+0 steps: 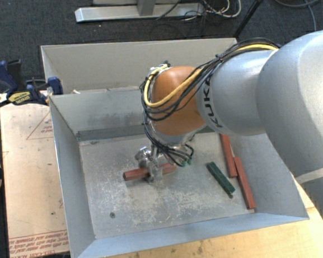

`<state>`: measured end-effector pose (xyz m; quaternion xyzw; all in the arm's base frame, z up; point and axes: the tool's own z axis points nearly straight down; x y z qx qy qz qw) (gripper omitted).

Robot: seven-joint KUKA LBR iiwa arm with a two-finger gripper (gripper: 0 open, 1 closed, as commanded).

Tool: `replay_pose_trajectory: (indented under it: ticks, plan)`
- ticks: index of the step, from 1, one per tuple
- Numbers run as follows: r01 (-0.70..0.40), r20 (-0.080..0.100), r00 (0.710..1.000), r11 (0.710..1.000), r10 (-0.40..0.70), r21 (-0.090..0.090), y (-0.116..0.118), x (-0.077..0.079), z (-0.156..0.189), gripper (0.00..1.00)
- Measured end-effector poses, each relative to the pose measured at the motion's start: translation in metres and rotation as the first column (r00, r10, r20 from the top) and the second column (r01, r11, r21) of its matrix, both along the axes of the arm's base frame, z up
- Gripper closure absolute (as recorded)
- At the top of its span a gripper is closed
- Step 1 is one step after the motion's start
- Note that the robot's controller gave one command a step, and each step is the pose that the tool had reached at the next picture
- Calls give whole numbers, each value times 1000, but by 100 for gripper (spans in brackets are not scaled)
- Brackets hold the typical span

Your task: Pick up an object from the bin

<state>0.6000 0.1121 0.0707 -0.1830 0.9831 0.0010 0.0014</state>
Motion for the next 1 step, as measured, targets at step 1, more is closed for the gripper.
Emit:
replay_pose_trajectory:
  ticks: [1]
  plan:
    - [-134,-2,991,991,134,-1,3,8,0,100]
